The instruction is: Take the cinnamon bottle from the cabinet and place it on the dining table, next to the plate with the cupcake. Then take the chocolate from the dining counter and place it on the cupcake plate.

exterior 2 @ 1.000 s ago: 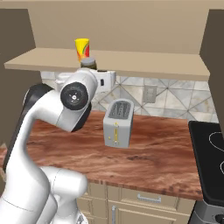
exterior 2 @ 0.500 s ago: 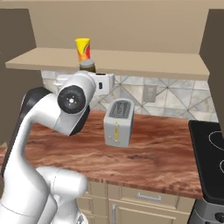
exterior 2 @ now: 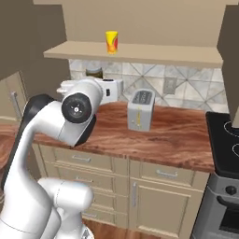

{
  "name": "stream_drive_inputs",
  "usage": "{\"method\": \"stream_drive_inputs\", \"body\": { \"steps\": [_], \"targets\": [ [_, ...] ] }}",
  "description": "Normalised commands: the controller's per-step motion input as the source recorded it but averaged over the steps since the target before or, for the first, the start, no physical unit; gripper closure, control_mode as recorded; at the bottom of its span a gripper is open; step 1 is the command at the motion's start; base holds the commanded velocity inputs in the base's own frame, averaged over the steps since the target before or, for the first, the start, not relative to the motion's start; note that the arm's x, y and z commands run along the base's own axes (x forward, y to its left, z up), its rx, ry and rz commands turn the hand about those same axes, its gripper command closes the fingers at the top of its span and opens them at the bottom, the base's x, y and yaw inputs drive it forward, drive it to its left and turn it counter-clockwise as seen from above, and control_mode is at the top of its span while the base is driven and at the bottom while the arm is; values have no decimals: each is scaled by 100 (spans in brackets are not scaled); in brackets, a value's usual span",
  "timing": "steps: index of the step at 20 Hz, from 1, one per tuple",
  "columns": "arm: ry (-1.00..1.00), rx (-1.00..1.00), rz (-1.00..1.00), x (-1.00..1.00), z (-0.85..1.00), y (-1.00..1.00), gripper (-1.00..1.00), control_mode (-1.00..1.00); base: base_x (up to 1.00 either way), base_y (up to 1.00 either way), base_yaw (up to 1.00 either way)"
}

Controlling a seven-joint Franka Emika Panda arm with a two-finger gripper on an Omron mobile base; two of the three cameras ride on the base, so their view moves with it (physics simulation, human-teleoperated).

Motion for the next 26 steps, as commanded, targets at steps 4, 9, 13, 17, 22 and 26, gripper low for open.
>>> {"method": "stream_drive_inputs", "body": {
  "steps": [4,9,13,17,22,26],
  "targets": [
    [0,0,0,0,0,0,100,100,-47,3,63],
    [0,0,0,0,0,0,100,100,-53,0,80],
    [0,0,0,0,0,0,100,100,-68,0,86],
    [0,0,0,0,0,0,100,100,-71,3,85],
    [0,0,0,0,0,0,100,100,-72,6,85],
    [0,0,0,0,0,0,100,100,-66,11,84]
  ]
}}
